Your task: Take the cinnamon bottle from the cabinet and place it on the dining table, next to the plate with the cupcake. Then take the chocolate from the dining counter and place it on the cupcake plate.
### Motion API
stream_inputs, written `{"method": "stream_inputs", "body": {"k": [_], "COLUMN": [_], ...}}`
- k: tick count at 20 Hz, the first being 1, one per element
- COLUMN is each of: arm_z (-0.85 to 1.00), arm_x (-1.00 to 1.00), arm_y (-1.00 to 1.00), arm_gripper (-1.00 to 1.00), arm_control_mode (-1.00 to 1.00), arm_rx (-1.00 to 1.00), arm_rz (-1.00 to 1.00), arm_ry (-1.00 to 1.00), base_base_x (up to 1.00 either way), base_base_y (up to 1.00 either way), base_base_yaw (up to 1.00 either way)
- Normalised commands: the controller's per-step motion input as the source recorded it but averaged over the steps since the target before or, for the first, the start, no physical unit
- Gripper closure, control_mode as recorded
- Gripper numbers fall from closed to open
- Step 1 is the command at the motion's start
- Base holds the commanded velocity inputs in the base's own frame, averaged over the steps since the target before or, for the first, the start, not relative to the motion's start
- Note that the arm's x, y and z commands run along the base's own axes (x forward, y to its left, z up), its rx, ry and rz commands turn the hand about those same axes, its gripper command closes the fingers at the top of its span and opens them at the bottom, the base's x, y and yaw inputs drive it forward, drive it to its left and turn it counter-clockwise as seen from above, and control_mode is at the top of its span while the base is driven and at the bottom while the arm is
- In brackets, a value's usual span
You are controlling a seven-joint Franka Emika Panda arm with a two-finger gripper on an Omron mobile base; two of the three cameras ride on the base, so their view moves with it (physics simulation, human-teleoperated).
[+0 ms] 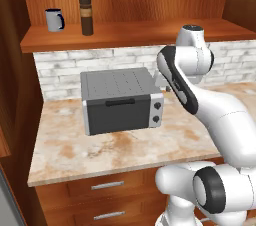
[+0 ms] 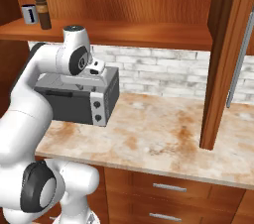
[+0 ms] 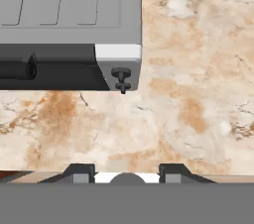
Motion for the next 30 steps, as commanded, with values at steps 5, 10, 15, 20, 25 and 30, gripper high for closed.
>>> {"method": "stream_inputs", "body": {"k": [5,10,15,20,25,30], "arm_z": [-0.02,0.65,0.85,0.98,0.91,0.56], "arm_x": [0.05,-0.01,0.0,0.08,0.41,0.65], "arm_y": [0.02,0.3,0.9,0.88,0.6,0.43], "arm_gripper": [-1.0,-1.0,-1.0,-1.0,-1.0,-1.0], "arm_control_mode": [-1.0,-1.0,-1.0,-1.0,-1.0,-1.0], "arm_rx": [-0.02,-0.02,-0.01,0.0,0.0,0.0], "arm_rz": [0.03,-0.06,-0.01,0.1,0.17,0.21], "arm_ry": [0.01,-0.17,-0.39,-0.23,-0.14,-0.15], "base_base_x": [0.0,0.0,0.0,0.0,0.0,0.0], "base_base_y": [0.0,0.0,0.0,0.0,0.0,0.0], "base_base_yaw": [0.0,0.0,0.0,0.0,0.0,0.0]}}
